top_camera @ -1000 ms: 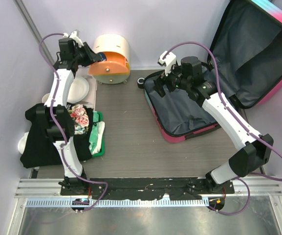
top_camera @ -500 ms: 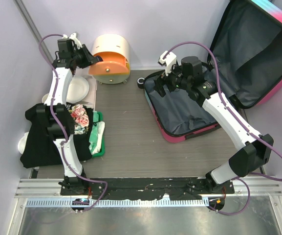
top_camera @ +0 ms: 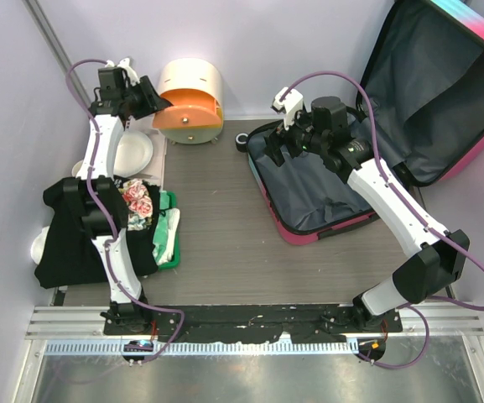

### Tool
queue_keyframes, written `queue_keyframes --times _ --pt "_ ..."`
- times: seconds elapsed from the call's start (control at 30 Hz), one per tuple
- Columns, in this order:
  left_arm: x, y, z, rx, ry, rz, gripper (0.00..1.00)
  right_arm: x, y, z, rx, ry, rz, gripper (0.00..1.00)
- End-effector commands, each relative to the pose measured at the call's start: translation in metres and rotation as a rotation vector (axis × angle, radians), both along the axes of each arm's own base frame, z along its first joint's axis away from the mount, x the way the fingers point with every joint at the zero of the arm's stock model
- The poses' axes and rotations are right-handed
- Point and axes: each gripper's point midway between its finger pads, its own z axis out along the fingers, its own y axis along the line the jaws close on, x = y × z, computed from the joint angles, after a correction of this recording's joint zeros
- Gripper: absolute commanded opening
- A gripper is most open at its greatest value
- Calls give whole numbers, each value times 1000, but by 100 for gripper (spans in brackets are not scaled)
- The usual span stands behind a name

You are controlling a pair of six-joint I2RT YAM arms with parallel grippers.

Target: Open, take out, and arrange the luggage

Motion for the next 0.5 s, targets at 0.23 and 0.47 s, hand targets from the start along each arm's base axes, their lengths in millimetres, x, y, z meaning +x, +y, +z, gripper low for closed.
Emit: queue_keyframes --times 0.23,0.47 --pt "-5 19 30 69 -53 32 63 1 -1 26 31 -64 4 90" --pt "-6 27 53 30 -133 30 64 1 -1 25 28 -62 3 90"
